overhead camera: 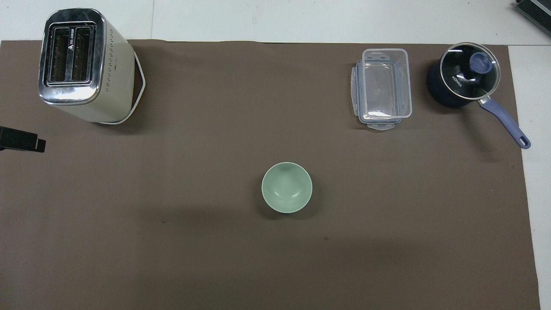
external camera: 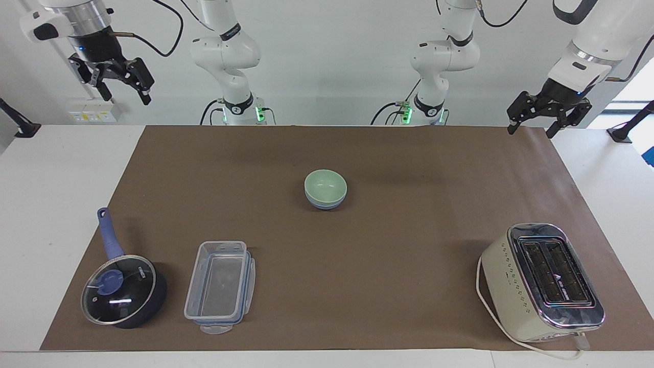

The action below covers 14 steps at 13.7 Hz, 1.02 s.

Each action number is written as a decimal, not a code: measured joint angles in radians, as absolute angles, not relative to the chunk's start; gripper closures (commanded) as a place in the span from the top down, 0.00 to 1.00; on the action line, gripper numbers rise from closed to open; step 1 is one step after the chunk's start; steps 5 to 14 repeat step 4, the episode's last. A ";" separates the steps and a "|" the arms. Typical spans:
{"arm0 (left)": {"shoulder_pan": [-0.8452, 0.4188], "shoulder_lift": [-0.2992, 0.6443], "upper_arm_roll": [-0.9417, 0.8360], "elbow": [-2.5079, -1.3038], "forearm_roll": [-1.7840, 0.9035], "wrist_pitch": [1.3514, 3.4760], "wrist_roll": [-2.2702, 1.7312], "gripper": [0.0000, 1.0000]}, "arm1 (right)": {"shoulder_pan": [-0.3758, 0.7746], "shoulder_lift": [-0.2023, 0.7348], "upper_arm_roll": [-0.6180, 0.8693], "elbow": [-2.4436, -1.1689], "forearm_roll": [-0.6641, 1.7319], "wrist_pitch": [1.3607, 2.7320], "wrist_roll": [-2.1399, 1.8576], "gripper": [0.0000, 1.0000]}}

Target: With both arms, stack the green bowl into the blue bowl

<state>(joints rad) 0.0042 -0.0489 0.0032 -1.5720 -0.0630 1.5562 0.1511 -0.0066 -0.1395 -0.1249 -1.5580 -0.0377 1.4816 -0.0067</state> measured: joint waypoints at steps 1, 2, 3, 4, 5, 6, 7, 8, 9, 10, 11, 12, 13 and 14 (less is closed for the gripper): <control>0.004 -0.049 0.003 -1.572 -0.063 1.556 0.151 1.00 | 0.004 -0.135 -0.124 -1.558 -0.040 1.492 -0.007 1.00; 0.004 -0.049 0.003 -1.572 -0.063 1.556 0.151 1.00 | 0.013 -0.131 -0.123 -1.558 -0.041 1.497 -0.007 1.00; 0.004 -0.049 0.003 -1.572 -0.063 1.556 0.151 1.00 | 0.021 -0.129 -0.123 -1.558 -0.041 1.499 -0.007 1.00; 0.004 -0.049 0.003 -1.572 -0.063 1.556 0.151 1.00 | 0.029 -0.127 -0.123 -1.560 -0.041 1.499 -0.007 1.00; 0.004 -0.049 0.003 -1.572 -0.063 1.556 0.151 1.00 | 0.029 -0.127 -0.123 -1.560 -0.041 1.499 -0.007 1.00; 0.004 -0.049 0.003 -1.572 -0.063 1.556 0.151 1.00 | 0.029 -0.127 -0.123 -1.560 -0.041 1.499 -0.007 1.00; 0.004 -0.049 0.003 -1.572 -0.063 1.556 0.151 1.00 | 0.029 -0.127 -0.123 -1.560 -0.041 1.499 -0.007 1.00; 0.004 -0.049 0.003 -1.572 -0.063 1.556 0.151 1.00 | 0.029 -0.127 -0.123 -1.560 -0.041 1.499 -0.007 1.00; 0.004 -0.049 0.003 -1.572 -0.063 1.556 0.151 1.00 | 0.029 -0.127 -0.123 -1.560 -0.041 1.499 -0.007 1.00; 0.004 -0.049 0.003 -1.572 -0.063 1.556 0.151 1.00 | 0.029 -0.127 -0.123 -1.560 -0.041 1.499 -0.007 1.00; 0.004 -0.049 0.003 -1.572 -0.063 1.556 0.151 1.00 | 0.029 -0.127 -0.123 -1.560 -0.041 1.499 -0.007 1.00; 0.004 -0.049 0.003 -1.572 -0.063 1.556 0.151 1.00 | 0.029 -0.127 -0.123 -1.560 -0.041 1.499 -0.007 1.00; 0.004 -0.049 0.003 -1.572 -0.063 1.556 0.151 1.00 | 0.029 -0.127 -0.123 -1.560 -0.041 1.499 -0.007 1.00; 0.004 -0.049 0.003 -1.572 -0.063 1.556 0.151 1.00 | 0.029 -0.127 -0.123 -1.560 -0.041 1.499 -0.007 1.00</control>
